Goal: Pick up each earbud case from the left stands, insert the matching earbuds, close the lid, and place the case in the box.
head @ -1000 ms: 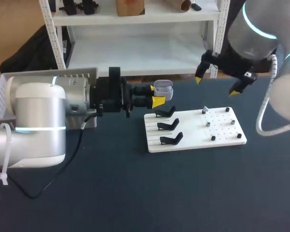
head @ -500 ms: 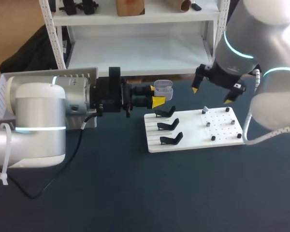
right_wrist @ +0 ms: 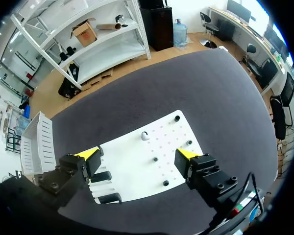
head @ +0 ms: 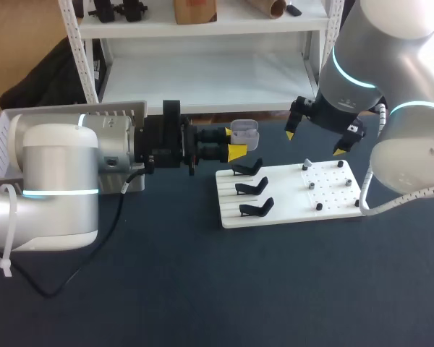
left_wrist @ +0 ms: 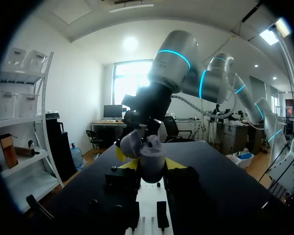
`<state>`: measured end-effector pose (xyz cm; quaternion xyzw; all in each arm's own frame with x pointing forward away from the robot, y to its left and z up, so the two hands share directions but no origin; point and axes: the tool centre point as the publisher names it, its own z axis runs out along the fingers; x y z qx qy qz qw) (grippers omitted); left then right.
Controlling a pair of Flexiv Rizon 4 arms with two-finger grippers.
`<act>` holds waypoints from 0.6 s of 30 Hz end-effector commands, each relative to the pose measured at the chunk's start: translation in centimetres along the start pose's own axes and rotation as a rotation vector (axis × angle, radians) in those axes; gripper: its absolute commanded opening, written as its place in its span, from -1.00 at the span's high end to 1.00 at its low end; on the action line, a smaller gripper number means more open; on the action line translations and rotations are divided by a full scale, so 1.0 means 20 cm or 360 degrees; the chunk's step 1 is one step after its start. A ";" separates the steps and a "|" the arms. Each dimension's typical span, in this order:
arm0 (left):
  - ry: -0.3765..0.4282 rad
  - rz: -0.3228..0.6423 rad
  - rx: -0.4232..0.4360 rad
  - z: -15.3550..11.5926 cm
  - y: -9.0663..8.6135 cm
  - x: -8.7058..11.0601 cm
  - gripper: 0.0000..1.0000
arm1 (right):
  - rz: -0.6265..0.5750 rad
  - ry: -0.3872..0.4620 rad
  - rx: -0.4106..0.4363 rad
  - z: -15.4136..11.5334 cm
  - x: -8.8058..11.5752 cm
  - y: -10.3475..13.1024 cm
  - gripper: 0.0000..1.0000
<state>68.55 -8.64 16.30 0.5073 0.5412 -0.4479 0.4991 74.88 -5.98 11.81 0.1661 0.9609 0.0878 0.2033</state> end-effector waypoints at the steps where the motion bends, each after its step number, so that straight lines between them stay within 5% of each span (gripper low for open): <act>1: -0.0005 0.0003 -0.0006 0.00 0.00 0.00 1.00 | 0.0010 -0.0038 0.0016 0.02 0.00 -0.02 -1.00; 18: -0.0005 0.0003 -0.0006 0.00 0.00 0.00 1.00 | 0.0040 0.0170 0.0073 0.27 0.06 -0.08 -0.94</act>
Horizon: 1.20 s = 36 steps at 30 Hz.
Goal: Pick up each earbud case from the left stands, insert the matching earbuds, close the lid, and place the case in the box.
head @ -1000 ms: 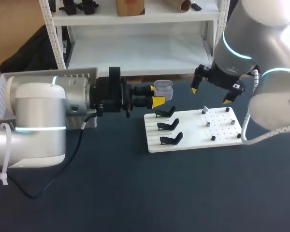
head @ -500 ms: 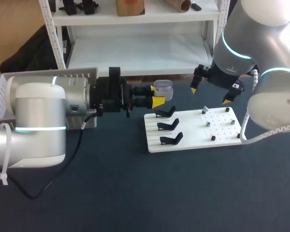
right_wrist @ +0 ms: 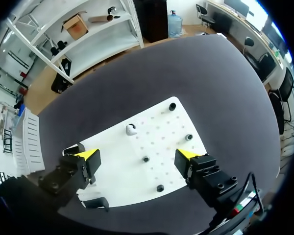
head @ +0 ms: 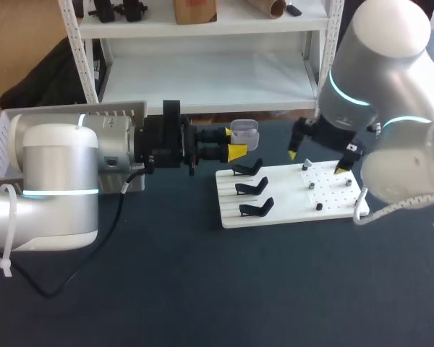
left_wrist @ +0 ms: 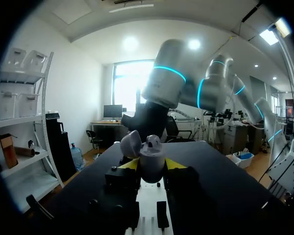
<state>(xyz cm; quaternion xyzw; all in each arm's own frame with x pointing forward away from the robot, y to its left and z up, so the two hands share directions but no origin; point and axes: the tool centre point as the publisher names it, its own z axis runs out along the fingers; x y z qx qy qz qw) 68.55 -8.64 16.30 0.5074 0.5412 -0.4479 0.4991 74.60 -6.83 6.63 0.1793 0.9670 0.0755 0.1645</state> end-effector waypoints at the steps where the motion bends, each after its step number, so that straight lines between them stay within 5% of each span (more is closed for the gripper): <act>1: -0.0005 0.0003 -0.0007 0.00 0.00 0.00 1.00 | 0.0003 0.0065 0.0002 0.05 -0.03 0.03 -0.73; 2: -0.0005 0.0003 -0.0007 0.00 0.00 0.00 1.00 | -0.0007 0.0060 0.0008 0.06 -0.04 0.04 -0.31; 3: -0.0005 0.0003 -0.0007 0.00 0.00 0.00 1.00 | -0.0010 0.0063 0.0008 0.07 -0.04 0.04 -0.11; 7: -0.0005 0.0003 -0.0007 0.00 0.00 0.00 1.00 | -0.0026 0.0074 0.0008 0.10 -0.05 0.06 0.01; 36: -0.0005 0.0003 -0.0007 0.00 0.00 0.00 1.00 | 0.0024 0.0105 -0.0009 0.23 -0.06 0.05 0.27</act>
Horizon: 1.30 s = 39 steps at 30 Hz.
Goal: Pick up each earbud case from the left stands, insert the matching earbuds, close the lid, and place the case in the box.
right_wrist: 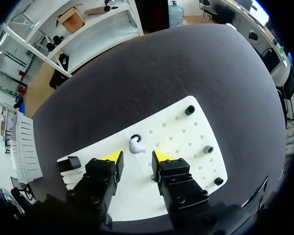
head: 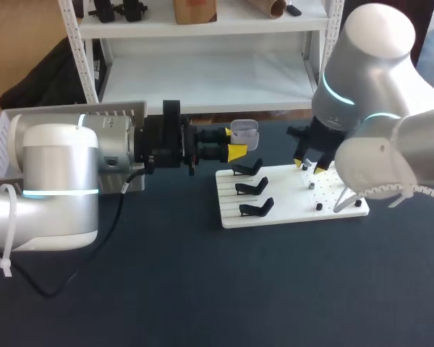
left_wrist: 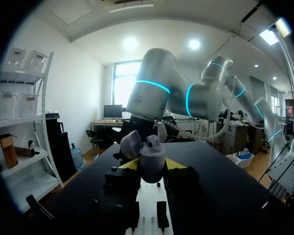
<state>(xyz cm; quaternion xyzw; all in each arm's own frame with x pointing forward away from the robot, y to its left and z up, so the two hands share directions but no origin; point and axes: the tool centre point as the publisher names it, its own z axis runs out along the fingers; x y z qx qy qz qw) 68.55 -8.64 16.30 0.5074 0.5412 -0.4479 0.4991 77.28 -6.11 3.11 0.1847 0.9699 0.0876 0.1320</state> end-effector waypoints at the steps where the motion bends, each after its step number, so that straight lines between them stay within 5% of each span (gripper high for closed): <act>1: -0.0005 0.0003 -0.0006 0.00 0.00 0.00 1.00 | -0.0007 -0.0003 0.0008 0.02 -0.01 0.01 0.27; 12: -0.0005 0.0003 -0.0006 0.00 0.00 0.00 1.00 | -0.0016 -0.0016 0.0033 0.04 -0.03 0.01 0.46; 18: -0.0005 0.0003 -0.0006 0.00 0.00 0.00 1.00 | -0.0006 -0.0013 0.0044 0.05 -0.03 0.00 1.00; 28: -0.0005 0.0003 -0.0006 0.00 0.00 0.00 1.00 | -0.0018 -0.0035 0.0067 -0.03 -0.03 0.00 1.00; 34: -0.0005 0.0003 -0.0006 0.00 0.00 0.00 1.00 | -0.0043 -0.0015 0.0044 -0.18 -0.03 -0.01 1.00; 39: -0.0005 0.0003 -0.0006 0.00 0.00 0.00 1.00 | -0.0252 0.0022 0.0010 -0.38 -0.03 -0.02 1.00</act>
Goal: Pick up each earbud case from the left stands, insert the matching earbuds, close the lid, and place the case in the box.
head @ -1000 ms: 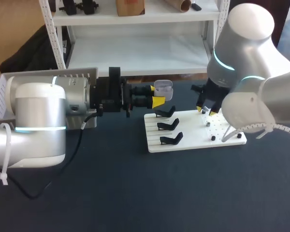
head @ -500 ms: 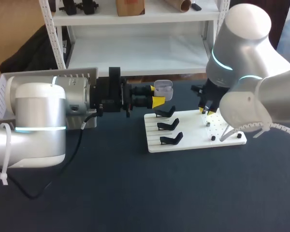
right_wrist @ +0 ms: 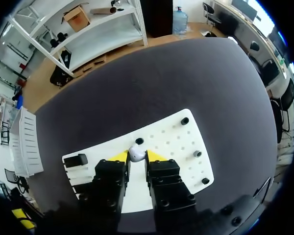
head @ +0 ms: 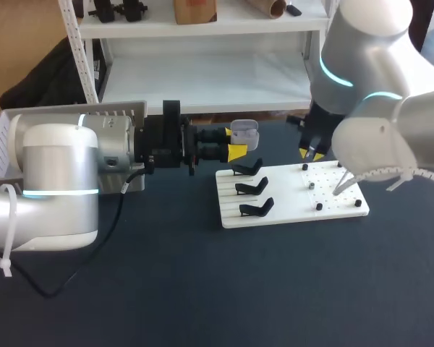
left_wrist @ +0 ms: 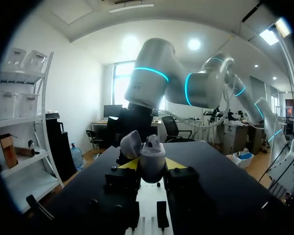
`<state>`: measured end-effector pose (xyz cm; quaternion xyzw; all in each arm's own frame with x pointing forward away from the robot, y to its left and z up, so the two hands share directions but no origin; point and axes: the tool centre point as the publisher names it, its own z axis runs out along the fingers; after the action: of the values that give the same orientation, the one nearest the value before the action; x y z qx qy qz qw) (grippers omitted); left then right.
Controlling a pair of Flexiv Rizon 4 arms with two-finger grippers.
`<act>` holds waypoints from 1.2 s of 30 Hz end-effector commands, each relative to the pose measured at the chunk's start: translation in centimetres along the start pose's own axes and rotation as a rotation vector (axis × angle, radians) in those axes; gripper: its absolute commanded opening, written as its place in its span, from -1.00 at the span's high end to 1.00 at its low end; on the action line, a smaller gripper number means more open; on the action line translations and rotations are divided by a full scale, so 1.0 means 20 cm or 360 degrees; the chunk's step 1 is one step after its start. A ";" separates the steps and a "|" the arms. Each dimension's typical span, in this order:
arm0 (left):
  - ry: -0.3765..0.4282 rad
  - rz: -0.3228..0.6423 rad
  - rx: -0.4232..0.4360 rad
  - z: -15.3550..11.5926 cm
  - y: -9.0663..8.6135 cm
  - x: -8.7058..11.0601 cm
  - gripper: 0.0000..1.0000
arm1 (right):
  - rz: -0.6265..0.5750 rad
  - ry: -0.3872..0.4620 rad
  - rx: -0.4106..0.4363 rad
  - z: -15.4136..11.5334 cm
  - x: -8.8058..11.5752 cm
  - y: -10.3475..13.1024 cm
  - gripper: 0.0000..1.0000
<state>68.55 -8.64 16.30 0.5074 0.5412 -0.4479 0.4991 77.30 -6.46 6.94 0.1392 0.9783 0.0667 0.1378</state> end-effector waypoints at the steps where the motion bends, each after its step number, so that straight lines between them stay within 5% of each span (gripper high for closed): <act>1: -0.0005 0.0003 -0.0006 0.00 0.00 0.00 1.00 | -0.0150 0.0041 -0.0054 -0.24 0.02 -0.05 1.00; 17: -0.0005 0.0003 -0.0006 0.00 0.00 0.00 1.00 | -0.0896 0.0115 -0.0161 -0.81 0.19 0.05 1.00; 36: -0.0005 0.0003 -0.0006 0.00 0.00 0.00 1.00 | -0.1050 0.0021 -0.0263 -1.06 0.33 0.25 1.00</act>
<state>68.55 -8.63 16.30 0.5074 0.5412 -0.4479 0.4991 66.81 -1.48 26.46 -0.1985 0.9634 0.0984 0.1507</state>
